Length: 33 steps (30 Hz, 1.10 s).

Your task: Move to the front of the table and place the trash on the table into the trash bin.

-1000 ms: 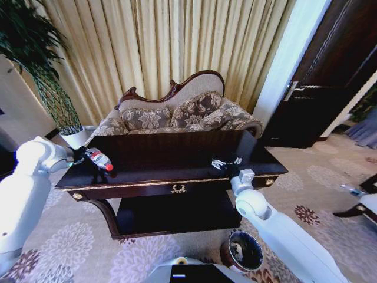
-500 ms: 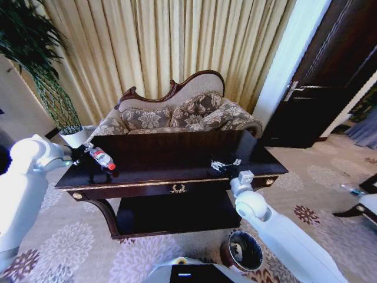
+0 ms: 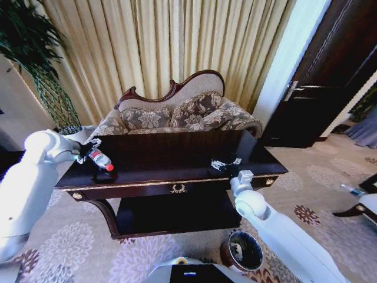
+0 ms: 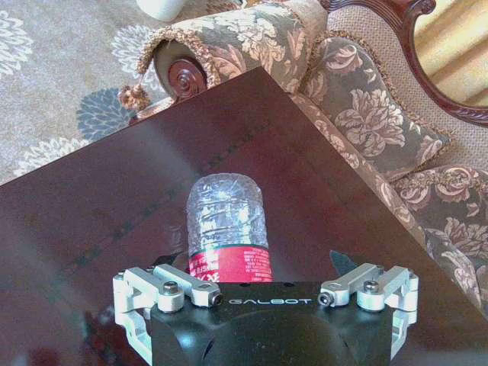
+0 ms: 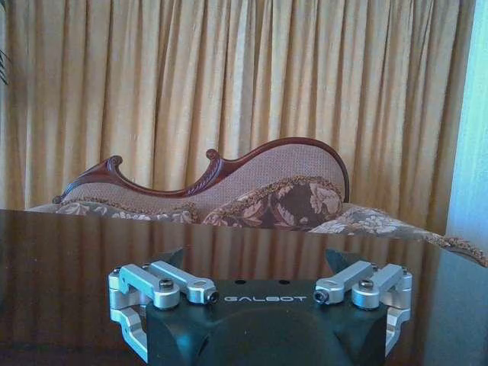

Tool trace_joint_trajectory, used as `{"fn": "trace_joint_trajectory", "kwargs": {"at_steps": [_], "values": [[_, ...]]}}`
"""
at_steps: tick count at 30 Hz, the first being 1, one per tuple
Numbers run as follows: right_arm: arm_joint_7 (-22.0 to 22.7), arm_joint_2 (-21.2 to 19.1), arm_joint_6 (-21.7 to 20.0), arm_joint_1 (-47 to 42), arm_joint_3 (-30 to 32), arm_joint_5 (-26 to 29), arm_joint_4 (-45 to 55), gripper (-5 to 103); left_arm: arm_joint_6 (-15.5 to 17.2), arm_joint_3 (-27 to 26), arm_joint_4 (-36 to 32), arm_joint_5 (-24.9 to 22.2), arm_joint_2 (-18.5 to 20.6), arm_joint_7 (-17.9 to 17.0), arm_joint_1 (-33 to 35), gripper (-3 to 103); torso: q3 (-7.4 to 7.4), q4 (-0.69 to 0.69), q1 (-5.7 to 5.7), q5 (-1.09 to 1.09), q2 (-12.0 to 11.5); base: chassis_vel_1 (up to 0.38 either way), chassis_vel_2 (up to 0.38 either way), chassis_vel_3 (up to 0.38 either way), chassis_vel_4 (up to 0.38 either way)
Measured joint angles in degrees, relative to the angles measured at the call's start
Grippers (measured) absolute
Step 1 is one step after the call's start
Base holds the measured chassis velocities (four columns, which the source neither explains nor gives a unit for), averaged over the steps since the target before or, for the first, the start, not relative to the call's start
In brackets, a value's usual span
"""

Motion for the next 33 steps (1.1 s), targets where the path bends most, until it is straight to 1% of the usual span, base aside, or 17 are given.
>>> {"fn": "trace_joint_trajectory", "kwargs": {"at_steps": [10, 18, 19, 21, 23, 24, 27, 28, 30, 31, 32, 33], "values": [[0.0, 0.4, 0.8, 0.0, 0.0, -0.7, -0.8, 100, -0.4, 0.4, 1.6, -0.2, -0.5, -0.5, 0.3, 100, 0.00, 0.00, 0.00, -0.01, 0.0, 0.000, 0.000, 0.000, 0.000], [0.3, 0.7, 1.0, 0.0, 0.2, -0.1, -0.8, 100, -0.6, 1.2, 2.2, -0.5, -1.1, -0.9, -0.1, 100, 0.00, 0.00, 0.00, -0.01, 0.0, 0.000, 0.000, 0.000, 0.000], [0.4, 0.7, 1.1, 0.0, 0.2, -0.1, -0.8, 100, -0.7, 1.3, 2.3, -0.6, -1.1, -1.0, -0.2, 103, 0.00, 0.00, 0.00, -0.01, 0.0, 0.000, 0.000, 0.000, 0.000], [0.4, 0.7, 1.3, 0.0, 0.2, -0.1, -0.8, 100, -1.0, 1.4, 2.3, -0.8, -1.2, -1.0, -0.4, 103, 0.00, 0.00, 0.00, -0.01, 0.0, 0.000, 0.000, 0.000, 0.000], [0.4, 0.7, 1.3, 0.2, 0.2, -0.1, -0.9, 100, -1.8, 1.7, 2.3, -0.9, -1.3, -1.1, -0.5, 94, 0.00, 0.00, 0.00, -0.01, 0.0, 0.000, 0.000, 0.000, 0.000], [0.4, 0.7, 1.3, 0.2, 0.2, -0.1, -0.9, 100, -1.8, 1.7, 2.3, -0.9, -1.3, -1.1, -0.5, 94, 0.00, 0.00, 0.00, -0.01, 0.0, 0.000, 0.000, 0.000, 0.000], [0.4, 0.5, 1.5, 0.6, 0.1, 0.0, -1.0, 100, -2.7, 1.8, 2.0, -1.0, -1.6, -1.0, -0.5, 78, 0.00, -0.01, 0.00, 0.00, 0.0, 0.000, 0.000, 0.000, 0.000], [0.4, 0.5, 1.5, 0.6, 0.1, 0.0, -1.0, 100, -2.7, 1.8, 2.0, -1.0, -1.6, -1.0, -0.5, 78, 0.00, -0.01, 0.00, 0.00, 0.0, 0.000, 0.000, 0.000, 0.000], [0.1, 0.2, 1.5, 0.9, 0.0, 0.3, -1.2, 100, -2.8, 1.8, 2.1, -1.1, -1.8, -1.0, -0.5, 67, 0.00, 0.00, 0.00, -0.01, 0.0, 0.000, 0.000, 0.000, 0.000], [0.1, 0.2, 1.5, 0.9, 0.0, 0.3, -1.2, 100, -2.8, 1.8, 2.1, -1.1, -1.8, -1.0, -0.5, 67, 0.00, 0.00, 0.00, -0.01, 0.0, 0.000, 0.000, 0.000, 0.000], [0.0, -0.2, 1.5, 1.3, -0.1, 0.5, -1.4, 100, -2.8, 1.8, 2.1, -1.2, -2.0, -1.0, -0.5, 62, 0.00, -0.01, 0.00, -0.01, 0.0, 0.000, 0.000, 0.000, 0.000], [-0.1, -0.4, 1.5, 1.5, -0.1, 0.6, -1.5, 100, -2.8, 1.8, 2.1, -1.2, -2.0, -1.0, -0.5, 62, 0.00, -0.01, 0.00, 0.00, 0.0, 0.000, 0.000, 0.000, 0.000]]}}
